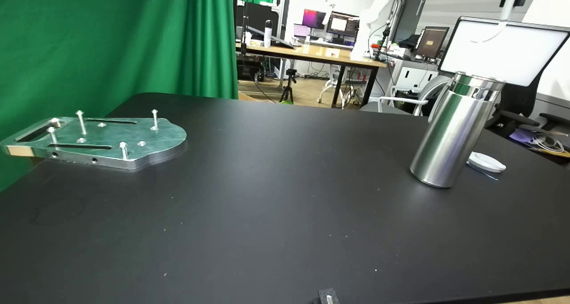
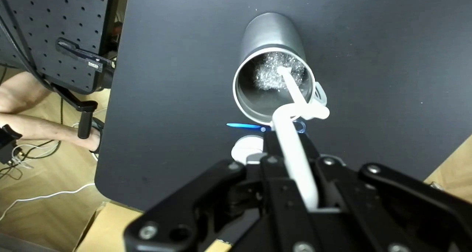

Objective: Move the brush inside the flask up and down

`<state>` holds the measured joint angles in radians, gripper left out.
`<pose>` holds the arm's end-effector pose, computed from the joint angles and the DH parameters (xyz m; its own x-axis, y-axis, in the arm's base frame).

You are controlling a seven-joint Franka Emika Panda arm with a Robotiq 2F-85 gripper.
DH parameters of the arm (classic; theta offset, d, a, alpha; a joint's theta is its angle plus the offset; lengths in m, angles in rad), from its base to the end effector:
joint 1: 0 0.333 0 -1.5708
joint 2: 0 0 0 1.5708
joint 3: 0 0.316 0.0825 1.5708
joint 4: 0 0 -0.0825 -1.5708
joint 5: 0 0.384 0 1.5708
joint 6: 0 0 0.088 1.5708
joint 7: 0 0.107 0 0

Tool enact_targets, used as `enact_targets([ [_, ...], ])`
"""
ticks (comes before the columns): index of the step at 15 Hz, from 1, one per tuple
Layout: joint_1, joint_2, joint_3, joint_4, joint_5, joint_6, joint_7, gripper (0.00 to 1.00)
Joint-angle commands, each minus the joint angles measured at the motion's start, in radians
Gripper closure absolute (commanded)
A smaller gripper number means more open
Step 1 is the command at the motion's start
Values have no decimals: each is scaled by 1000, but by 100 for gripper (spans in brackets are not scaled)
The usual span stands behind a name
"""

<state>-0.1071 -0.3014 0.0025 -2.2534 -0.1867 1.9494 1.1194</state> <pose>0.4565 -0.0603 0.4868 0.4053 -0.9015 0.1519 -0.9141 -0.3970 0.0832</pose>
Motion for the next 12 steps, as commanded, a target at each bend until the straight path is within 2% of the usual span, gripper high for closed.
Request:
enact_targets([
  [1, -12, 46, 7, -3, -7, -5, 12, 96],
  [8, -9, 173, -7, 8, -11, -13, 26, 96],
  [12, -2, 144, -11, 6, -10, -28, 14, 96],
])
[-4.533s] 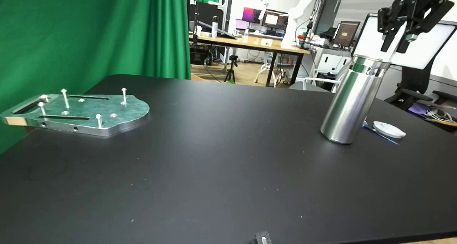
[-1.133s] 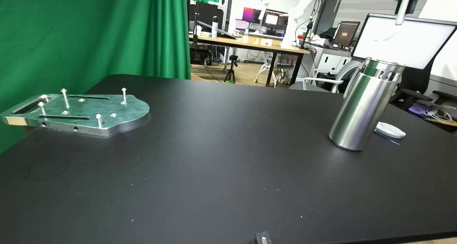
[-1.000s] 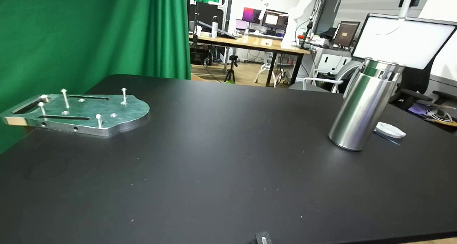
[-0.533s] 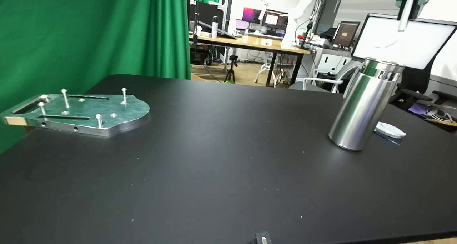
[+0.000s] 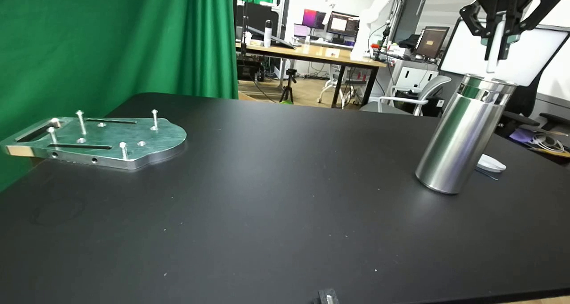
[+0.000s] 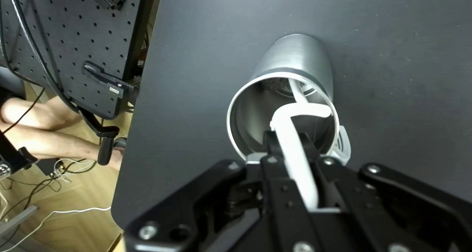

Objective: Move the brush inside the flask up and down

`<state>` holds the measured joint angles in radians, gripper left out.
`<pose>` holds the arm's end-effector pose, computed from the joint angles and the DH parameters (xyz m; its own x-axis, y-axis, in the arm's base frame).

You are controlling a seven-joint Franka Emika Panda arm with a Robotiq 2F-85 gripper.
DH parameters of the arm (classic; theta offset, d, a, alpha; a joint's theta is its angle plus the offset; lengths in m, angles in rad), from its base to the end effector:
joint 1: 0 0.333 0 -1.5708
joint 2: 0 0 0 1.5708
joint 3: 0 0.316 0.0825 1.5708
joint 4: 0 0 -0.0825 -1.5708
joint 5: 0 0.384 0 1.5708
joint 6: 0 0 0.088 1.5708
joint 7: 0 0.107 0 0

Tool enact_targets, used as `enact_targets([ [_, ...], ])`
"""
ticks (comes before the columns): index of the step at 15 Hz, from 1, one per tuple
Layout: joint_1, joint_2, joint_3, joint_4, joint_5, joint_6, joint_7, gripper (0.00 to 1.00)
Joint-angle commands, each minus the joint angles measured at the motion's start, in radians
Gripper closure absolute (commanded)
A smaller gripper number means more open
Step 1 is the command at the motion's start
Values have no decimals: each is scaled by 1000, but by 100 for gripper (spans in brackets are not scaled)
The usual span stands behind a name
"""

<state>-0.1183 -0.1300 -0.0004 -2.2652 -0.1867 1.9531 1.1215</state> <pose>0.4724 -0.0688 0.4011 0.4102 -0.9100 0.0602 -0.8916 -0.3863 0.2361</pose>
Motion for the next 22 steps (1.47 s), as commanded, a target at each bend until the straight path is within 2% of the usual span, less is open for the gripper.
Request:
enact_targets([
  [1, 10, -47, -8, 16, -8, -36, 5, 96],
  [11, 2, -255, 14, 5, 2, -88, -68, 96],
  [15, -7, -206, 19, 3, -1, -89, -69, 96],
  [22, 4, -44, 10, 9, -12, -72, -35, 96],
])
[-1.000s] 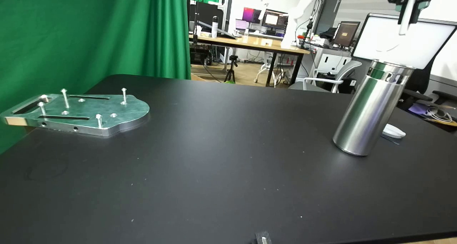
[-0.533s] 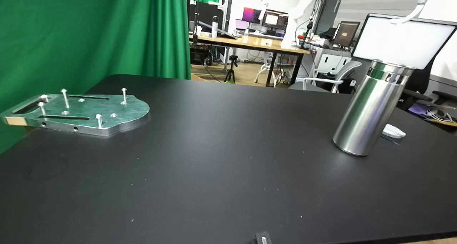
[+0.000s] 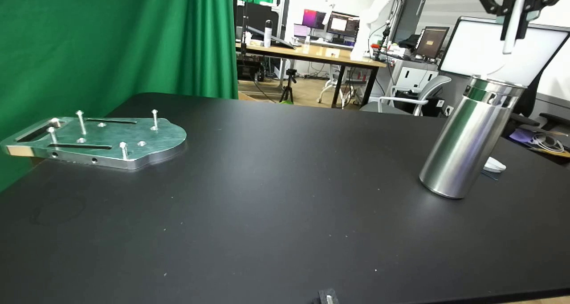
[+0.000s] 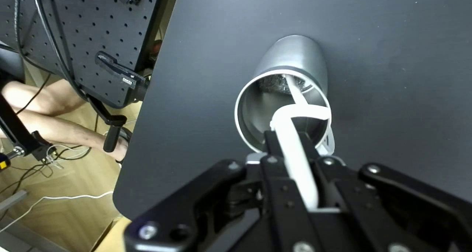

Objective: Move the brush inside the flask up and down

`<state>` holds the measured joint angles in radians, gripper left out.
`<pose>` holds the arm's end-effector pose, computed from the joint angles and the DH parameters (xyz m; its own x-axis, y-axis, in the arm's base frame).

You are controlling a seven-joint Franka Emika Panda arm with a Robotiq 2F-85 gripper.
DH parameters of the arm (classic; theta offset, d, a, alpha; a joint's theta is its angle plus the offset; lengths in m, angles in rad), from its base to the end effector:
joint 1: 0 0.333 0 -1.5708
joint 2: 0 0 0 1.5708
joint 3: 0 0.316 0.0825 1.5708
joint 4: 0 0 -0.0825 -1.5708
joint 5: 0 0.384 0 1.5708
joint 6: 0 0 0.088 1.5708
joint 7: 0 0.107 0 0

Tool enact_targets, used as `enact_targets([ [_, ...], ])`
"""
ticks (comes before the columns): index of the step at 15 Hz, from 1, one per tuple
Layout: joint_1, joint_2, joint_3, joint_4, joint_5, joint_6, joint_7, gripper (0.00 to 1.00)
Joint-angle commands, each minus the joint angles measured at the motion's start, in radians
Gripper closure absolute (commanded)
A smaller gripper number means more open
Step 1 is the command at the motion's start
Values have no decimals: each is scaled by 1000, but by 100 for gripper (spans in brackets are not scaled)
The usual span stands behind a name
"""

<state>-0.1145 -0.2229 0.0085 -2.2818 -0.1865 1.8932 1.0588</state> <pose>0.4542 -0.0620 0.4333 0.4669 -0.8822 0.0611 -0.8668 -0.4428 0.2293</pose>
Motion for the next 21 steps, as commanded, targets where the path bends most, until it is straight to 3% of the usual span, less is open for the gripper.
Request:
enact_targets([
  [1, 3, 50, -1, 25, -12, -13, 25, 96],
  [13, 1, -177, 6, 14, 4, -24, -32, 96],
  [21, -22, -70, 0, -13, 8, 16, -20, 96],
])
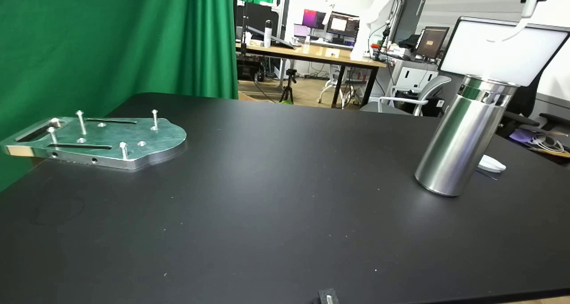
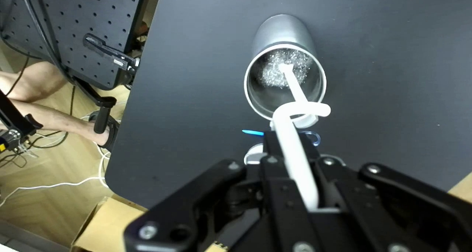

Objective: Move the brush inside the flask up and down

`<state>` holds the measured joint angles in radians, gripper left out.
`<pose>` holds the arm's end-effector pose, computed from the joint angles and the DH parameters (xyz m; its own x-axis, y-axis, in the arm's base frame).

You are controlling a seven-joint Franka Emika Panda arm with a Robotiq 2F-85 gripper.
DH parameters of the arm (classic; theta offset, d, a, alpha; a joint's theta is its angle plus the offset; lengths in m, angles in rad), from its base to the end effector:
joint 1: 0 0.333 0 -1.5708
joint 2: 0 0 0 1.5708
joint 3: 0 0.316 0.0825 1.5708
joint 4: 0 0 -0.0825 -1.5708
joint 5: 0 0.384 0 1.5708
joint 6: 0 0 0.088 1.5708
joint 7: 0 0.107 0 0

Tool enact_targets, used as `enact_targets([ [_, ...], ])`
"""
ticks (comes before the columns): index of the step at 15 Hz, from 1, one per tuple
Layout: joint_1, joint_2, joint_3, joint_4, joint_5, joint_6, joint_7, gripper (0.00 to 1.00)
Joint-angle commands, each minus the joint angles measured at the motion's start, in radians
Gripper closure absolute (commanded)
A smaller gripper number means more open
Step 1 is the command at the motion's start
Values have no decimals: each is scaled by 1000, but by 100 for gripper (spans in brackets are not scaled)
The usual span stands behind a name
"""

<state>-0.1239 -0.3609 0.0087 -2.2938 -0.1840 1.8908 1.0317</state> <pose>0.4334 -0.0635 0.4895 0.4698 -0.8739 0.1252 -0.8810 -0.4550 0.1299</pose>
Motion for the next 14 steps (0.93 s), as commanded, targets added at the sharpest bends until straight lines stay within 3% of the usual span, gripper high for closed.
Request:
enact_targets([
  [1, -14, 93, -1, -2, 4, 21, 12, 96],
  [7, -5, 157, -10, 10, -3, 36, 20, 96],
  [14, -3, -17, -6, 3, 13, 15, -28, 96],
])
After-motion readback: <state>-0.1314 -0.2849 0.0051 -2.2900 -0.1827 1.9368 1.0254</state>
